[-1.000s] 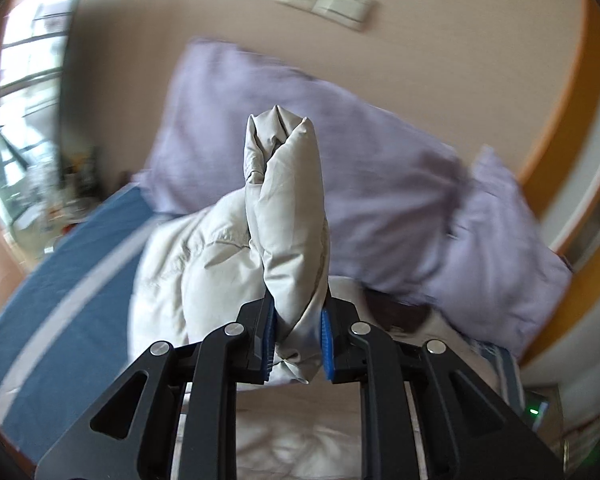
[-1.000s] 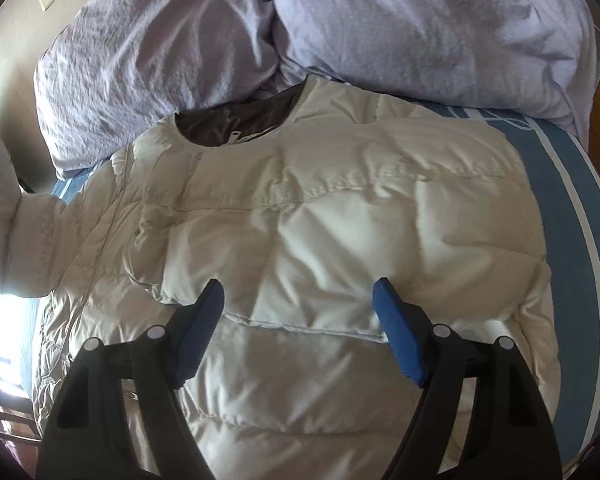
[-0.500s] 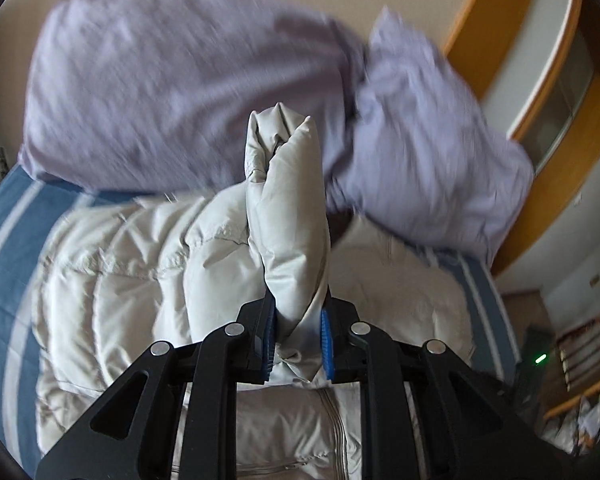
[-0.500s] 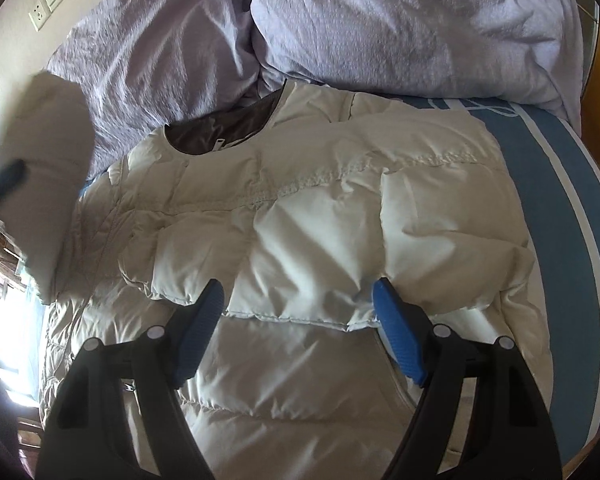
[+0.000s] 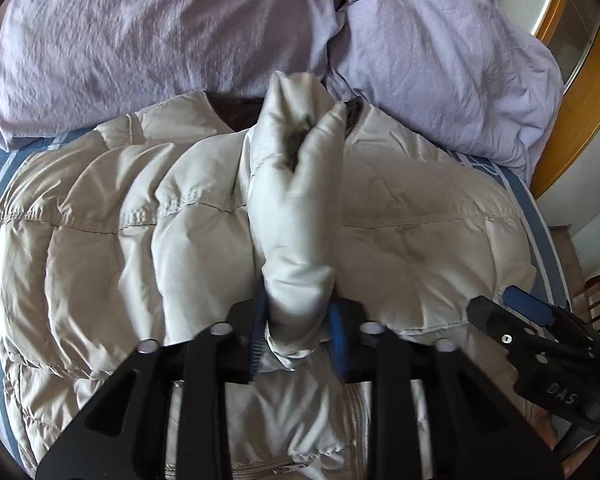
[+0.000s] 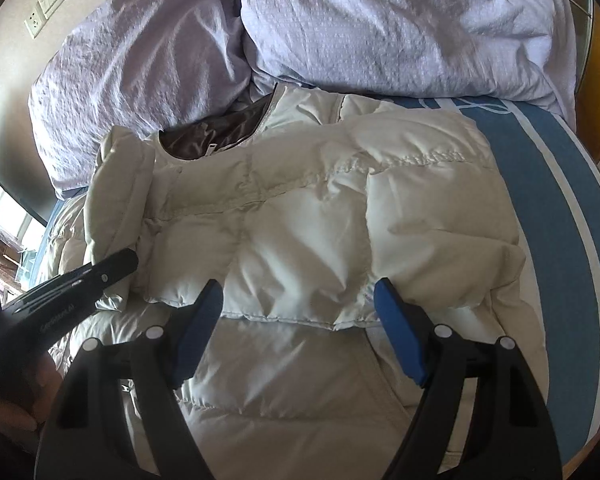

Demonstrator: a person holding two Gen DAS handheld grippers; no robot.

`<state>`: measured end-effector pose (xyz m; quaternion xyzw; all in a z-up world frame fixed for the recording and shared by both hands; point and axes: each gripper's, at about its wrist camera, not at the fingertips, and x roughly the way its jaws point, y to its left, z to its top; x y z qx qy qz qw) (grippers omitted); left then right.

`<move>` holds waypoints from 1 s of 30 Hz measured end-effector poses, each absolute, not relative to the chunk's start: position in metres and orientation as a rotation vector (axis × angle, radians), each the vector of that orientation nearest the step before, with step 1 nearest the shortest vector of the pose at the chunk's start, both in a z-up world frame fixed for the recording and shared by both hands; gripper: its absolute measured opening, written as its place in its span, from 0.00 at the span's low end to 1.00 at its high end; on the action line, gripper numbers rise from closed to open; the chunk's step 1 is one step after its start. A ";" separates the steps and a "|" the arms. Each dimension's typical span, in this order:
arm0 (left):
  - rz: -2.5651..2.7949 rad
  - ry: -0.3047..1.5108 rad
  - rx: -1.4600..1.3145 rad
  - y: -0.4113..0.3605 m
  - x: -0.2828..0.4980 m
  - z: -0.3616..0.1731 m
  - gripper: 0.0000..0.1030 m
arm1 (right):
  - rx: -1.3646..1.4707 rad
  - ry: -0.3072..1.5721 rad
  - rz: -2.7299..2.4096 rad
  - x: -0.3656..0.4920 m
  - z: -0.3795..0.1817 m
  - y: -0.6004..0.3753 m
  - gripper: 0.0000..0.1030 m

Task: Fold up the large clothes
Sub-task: 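Lay the held sleeve across the jacket body and open the left gripper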

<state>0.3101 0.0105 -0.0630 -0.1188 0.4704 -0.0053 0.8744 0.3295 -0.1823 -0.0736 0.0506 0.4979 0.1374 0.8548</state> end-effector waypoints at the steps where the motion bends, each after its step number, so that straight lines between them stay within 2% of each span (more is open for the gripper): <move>1: -0.017 0.981 -0.254 0.011 0.311 -0.063 0.45 | 0.106 1.047 0.287 0.329 -0.073 -0.181 0.76; 2: -0.023 0.978 -0.258 0.011 0.309 -0.061 0.52 | 0.105 1.047 0.287 0.330 -0.073 -0.181 0.76; 4: -0.033 0.974 -0.259 0.012 0.306 -0.060 0.56 | 0.105 1.047 0.285 0.330 -0.073 -0.180 0.76; 11: -0.021 0.964 -0.251 0.015 0.298 -0.056 0.62 | 0.113 1.039 0.278 0.329 -0.069 -0.180 0.75; 13: -0.009 0.955 -0.246 0.019 0.294 -0.053 0.65 | 0.113 1.025 0.290 0.327 -0.066 -0.178 0.68; 15: 0.012 0.942 -0.241 0.029 0.285 -0.050 0.67 | 0.113 1.014 0.322 0.326 -0.060 -0.171 0.54; 18: 0.046 0.932 -0.235 0.042 0.275 -0.046 0.69 | 0.111 1.000 0.387 0.328 -0.050 -0.150 0.42; 20: 0.082 0.929 -0.231 0.052 0.269 -0.045 0.69 | 0.100 0.988 0.422 0.329 -0.042 -0.135 0.39; 25: 0.147 0.921 -0.253 0.075 0.256 -0.044 0.69 | 0.084 0.952 0.504 0.328 -0.029 -0.100 0.38; 30: 0.186 0.933 -0.253 0.086 0.254 -0.050 0.69 | 0.038 0.959 0.539 0.329 -0.032 -0.077 0.31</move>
